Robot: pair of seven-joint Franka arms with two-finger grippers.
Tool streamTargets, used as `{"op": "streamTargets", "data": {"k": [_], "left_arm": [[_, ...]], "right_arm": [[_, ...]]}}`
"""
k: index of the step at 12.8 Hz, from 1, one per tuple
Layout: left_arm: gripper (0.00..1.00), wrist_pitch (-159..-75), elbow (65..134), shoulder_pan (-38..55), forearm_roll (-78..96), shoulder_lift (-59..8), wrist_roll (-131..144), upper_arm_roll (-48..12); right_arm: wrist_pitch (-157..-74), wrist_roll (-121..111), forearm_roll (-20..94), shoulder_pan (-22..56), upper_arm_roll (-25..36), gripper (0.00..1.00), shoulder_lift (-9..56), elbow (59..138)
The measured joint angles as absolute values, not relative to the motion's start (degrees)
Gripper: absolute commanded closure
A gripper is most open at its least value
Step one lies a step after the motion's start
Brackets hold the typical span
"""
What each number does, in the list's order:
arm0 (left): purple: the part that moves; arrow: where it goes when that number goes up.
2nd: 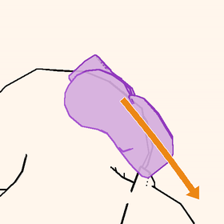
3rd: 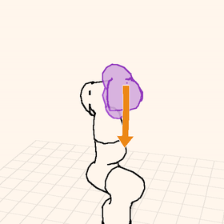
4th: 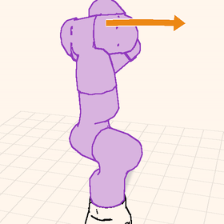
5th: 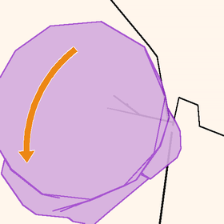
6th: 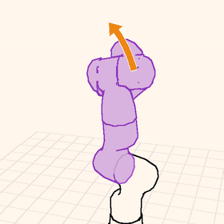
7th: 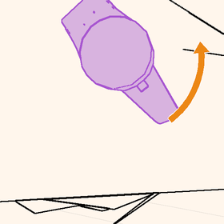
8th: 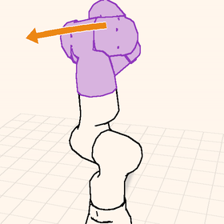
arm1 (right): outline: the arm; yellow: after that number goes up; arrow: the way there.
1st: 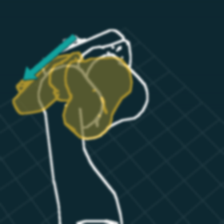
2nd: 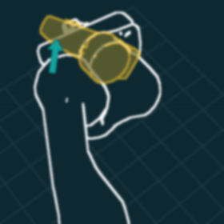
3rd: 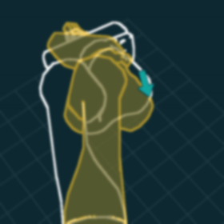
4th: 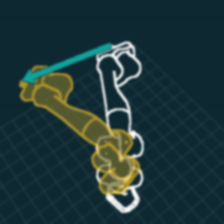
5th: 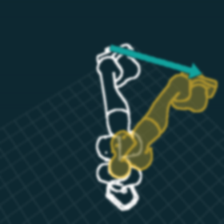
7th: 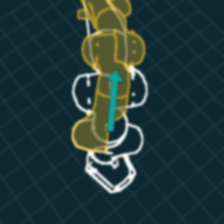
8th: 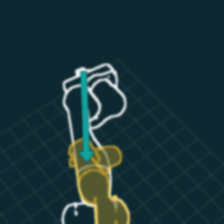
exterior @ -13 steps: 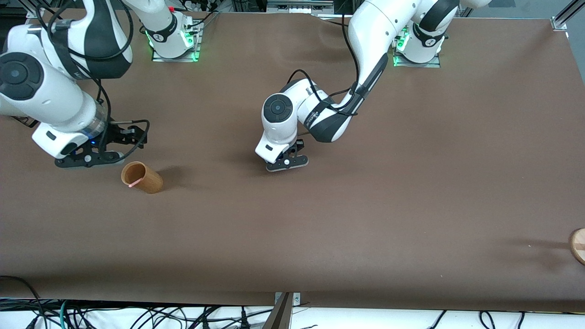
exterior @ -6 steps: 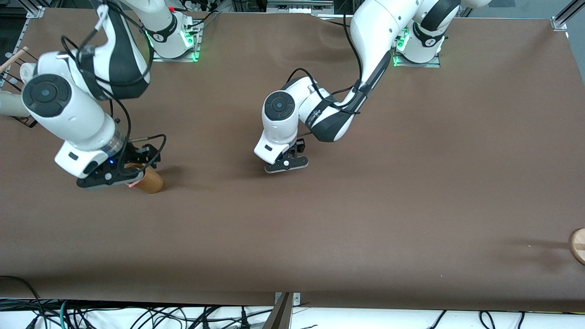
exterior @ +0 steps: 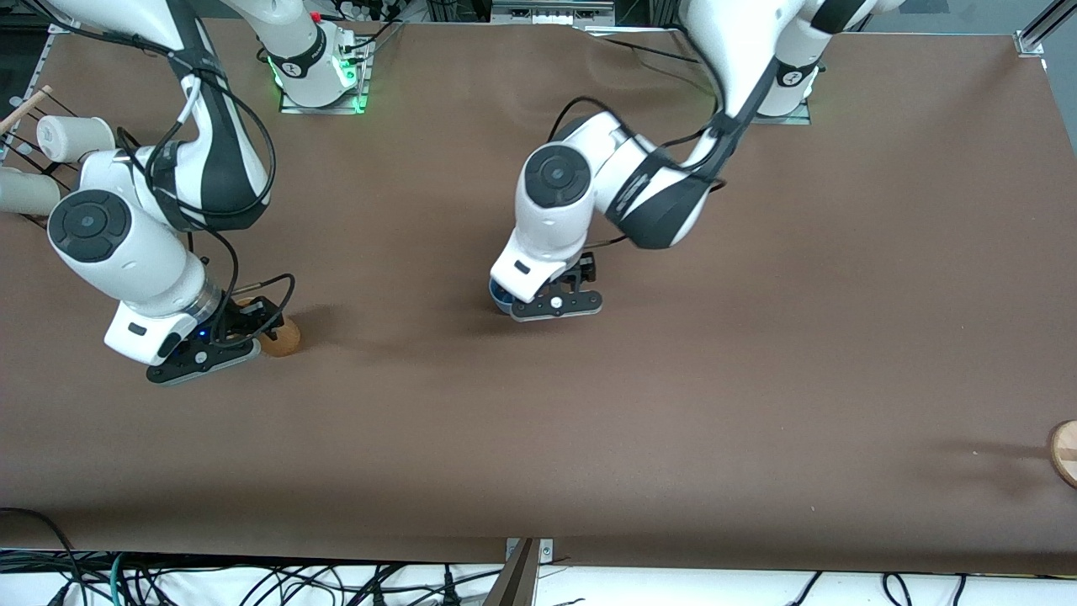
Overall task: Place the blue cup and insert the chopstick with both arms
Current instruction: 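Set the blue cup down while the right gripper reaches the chopstick, then withdraw the left gripper while the right gripper hovers over the chopstick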
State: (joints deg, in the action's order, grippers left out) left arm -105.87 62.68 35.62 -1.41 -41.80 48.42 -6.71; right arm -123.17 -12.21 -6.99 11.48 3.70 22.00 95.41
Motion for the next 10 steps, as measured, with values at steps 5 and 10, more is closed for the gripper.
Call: {"op": "streamTargets", "data": {"k": [5,10], "left_arm": [[0.00,-95.6,62.7,28.2,-1.4,-32.6,40.6,-6.1],[0.00,-86.6,64.9,16.3,-1.3,-24.4,18.9,-6.0]], "right_arm": [[-127.2,-15.4,-7.0,9.9,3.8,0.11,23.3,96.5],[-127.3,-15.8,-7.0,9.8,3.8,0.51,24.2,96.7]]}}
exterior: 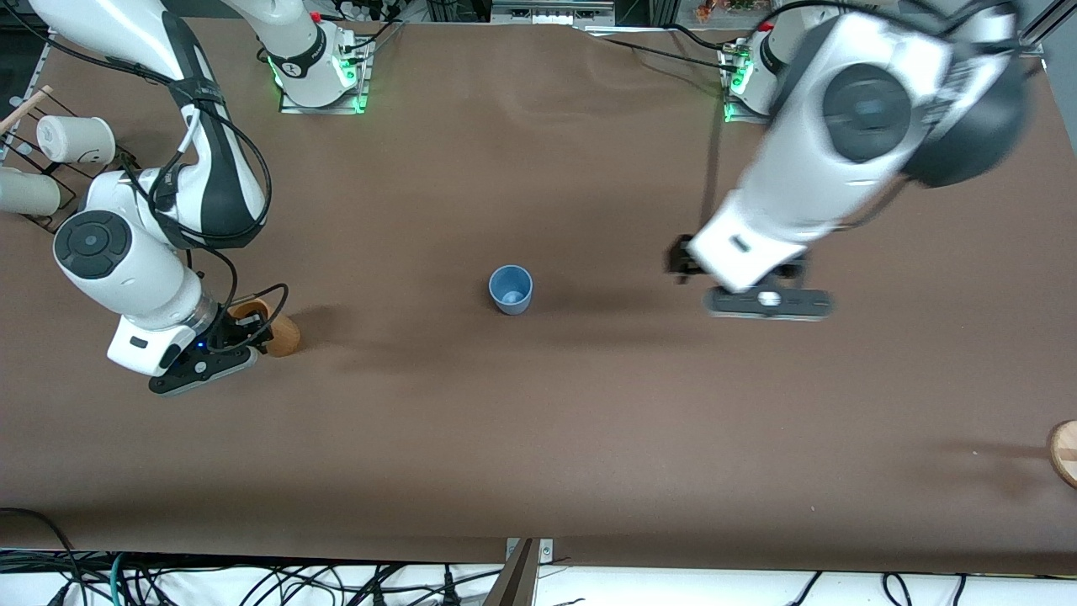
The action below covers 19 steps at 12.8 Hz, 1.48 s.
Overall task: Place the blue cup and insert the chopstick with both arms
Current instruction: 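Withdraw the left gripper while the right gripper hovers over the chopstick, then grasp the pink chopstick in the wooden cup with the right gripper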
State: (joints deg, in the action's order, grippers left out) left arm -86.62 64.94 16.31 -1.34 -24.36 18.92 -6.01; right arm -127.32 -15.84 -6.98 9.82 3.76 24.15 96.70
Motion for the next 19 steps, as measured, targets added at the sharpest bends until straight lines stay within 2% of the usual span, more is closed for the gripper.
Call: {"op": "streamTargets", "data": {"k": [4,11,13,19], "left_arm": [[0.00,-80.8,67.8,7.1,-1.3,-19.2,9.0,-6.0],[0.00,-77.7,75.7,-2.9,-1.3,-12.4,-2.7,-6.0],[0.00,-77.4,78.3,-2.9,-1.3,-10.3,-3.1,-6.0],[0.00,-77.4,84.5,-2.4,-1.3,-6.0,-3.3,-5.4]], "right_arm": [[-127.3,-15.9,-7.0,9.8,3.7,0.75,24.2,96.7],[-127.3,-15.9,-6.8,9.9,3.5,0.97,24.2,96.7],[-127.3,-15.9,-6.6,9.9,3.5,1.00,24.2,96.7],[-127.3,-15.9,-6.5,9.9,3.5,1.00,24.2,96.6]]}}
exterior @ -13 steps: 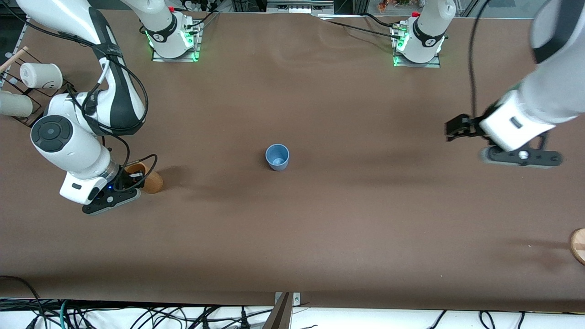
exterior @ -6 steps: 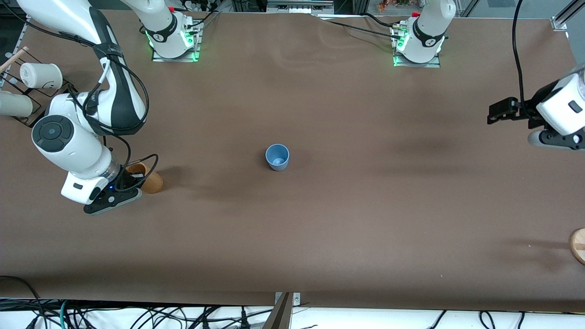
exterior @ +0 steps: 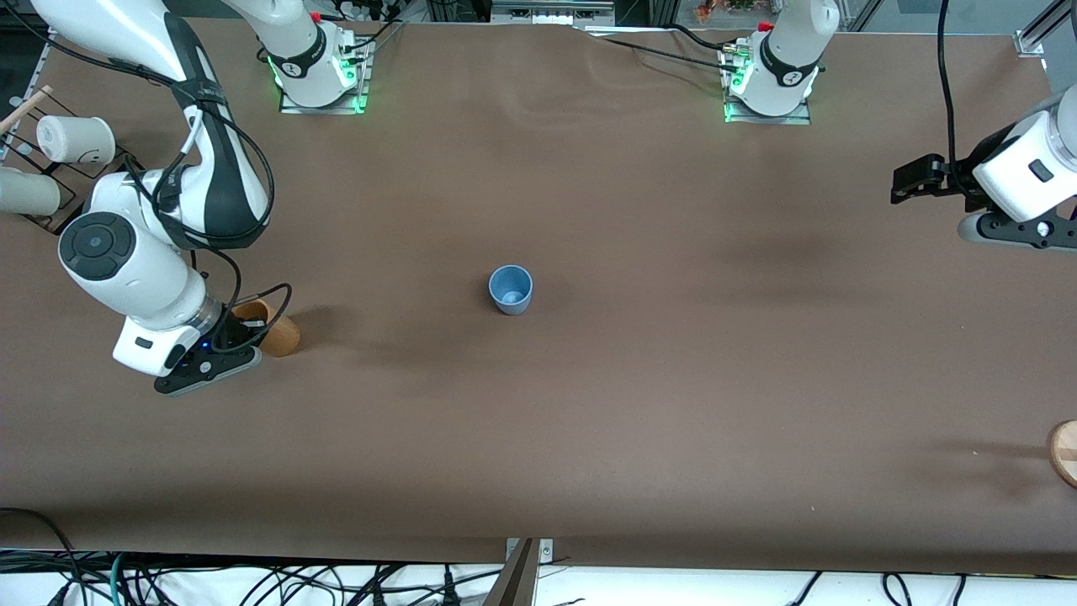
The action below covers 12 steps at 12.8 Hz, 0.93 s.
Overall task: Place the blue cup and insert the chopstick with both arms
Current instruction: 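Grasp the pink chopstick in the wooden cup with the right gripper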
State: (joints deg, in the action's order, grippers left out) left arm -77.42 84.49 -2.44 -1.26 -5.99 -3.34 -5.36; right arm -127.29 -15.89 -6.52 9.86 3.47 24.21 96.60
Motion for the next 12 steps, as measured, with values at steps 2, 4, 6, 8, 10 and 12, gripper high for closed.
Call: {"op": "streamTargets", "data": {"k": [2,4,6,8,10,12], "left_arm": [[0.00,-77.4,85.2,-2.3,-1.3,-5.6,-3.4,-5.2],[0.00,-77.4,85.4,-0.6,-1.3,-5.6,-3.4,-3.3],[0.00,-77.4,85.5,2.7,-1.0,-5.6,-3.4,0.3],[0.00,-77.5,85.7,3.2,0.2,-5.6,-3.4,1.2],[0.00,-77.5,85.7,3.3,0.3,-5.7,-3.4,1.4],[0.00,-77.5,85.7,3.4,0.3,-5.8,-3.4,1.4]], "right_arm": [[-127.3,-15.9,-6.4,9.9,3.5,1.00,24.2,96.3],[-127.2,-15.9,-5.9,9.9,3.5,1.00,24.2,96.1],[-126.6,-15.9,-5.8,9.9,3.5,0.88,24.1,95.7],[-125.7,-15.9,-5.8,9.9,3.5,0.17,24.1,95.0],[-125.2,-15.9,-4.8,9.9,3.5,0.10,24.0,93.9],[-125.0,-16.1,-3.1,9.9,3.5,0.10,24.0,93.7]]}}
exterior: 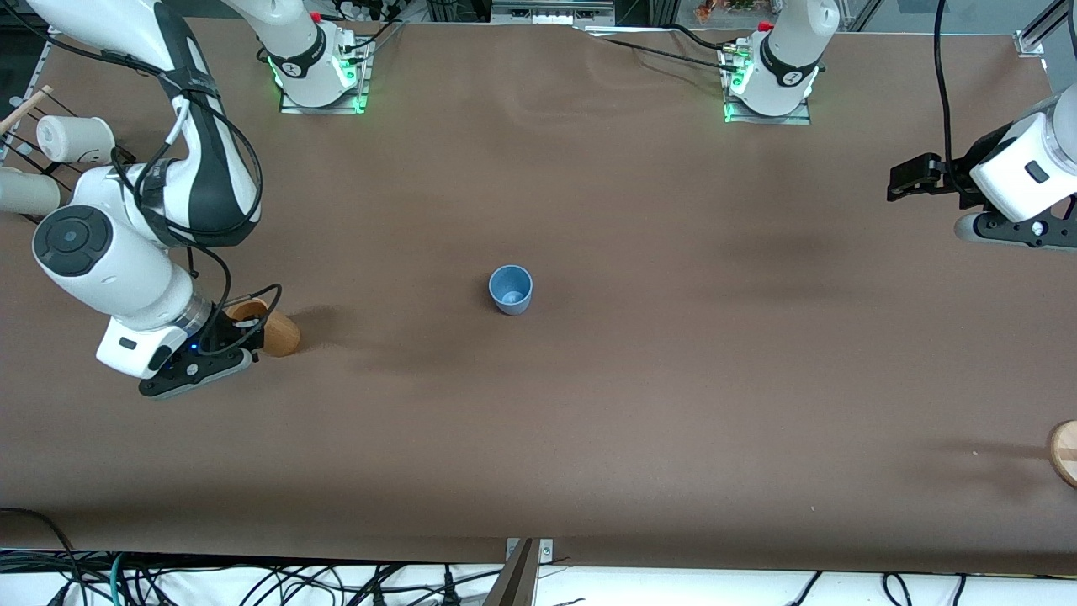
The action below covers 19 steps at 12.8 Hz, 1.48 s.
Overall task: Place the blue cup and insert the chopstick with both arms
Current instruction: 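Grasp the pink chopstick in the wooden cup with the right gripper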
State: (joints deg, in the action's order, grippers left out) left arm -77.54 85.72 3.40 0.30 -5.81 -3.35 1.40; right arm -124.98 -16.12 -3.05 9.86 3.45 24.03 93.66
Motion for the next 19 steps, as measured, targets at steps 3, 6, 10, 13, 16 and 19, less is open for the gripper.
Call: {"op": "streamTargets", "data": {"k": [3,6,10,13,16,19], "left_arm": [[0.00,-77.7,85.7,3.8,0.3,-6.0,-3.3,1.4],[0.00,-77.7,85.7,4.0,0.3,-6.1,-3.3,1.4],[0.00,-77.7,85.7,4.0,0.3,-6.2,-3.3,1.5],[0.00,-77.8,85.7,4.0,0.3,-6.2,-3.3,1.6],[0.00,-77.9,85.7,4.0,0.3,-6.5,-3.4,1.7],[0.00,-77.9,85.7,4.0,0.4,-6.7,-3.4,1.8]], "right_arm": [[-125.6,-17.2,-2.1,9.8,3.5,0.11,23.9,94.5],[-133.7,-18.2,-2.0,9.7,3.6,0.17,21.4,101.4],[-139.2,-19.3,-2.0,9.7,3.8,0.33,16.8,110.1],[-139.2,-20.4,-2.0,9.7,4.1,0.46,15.5,111.4],[-139.5,-20.8,-2.0,9.7,4.4,0.48,15.6,111.9],[-140.4,-20.8,-2.0,9.7,4.4,0.58,15.9,111.9]]}}
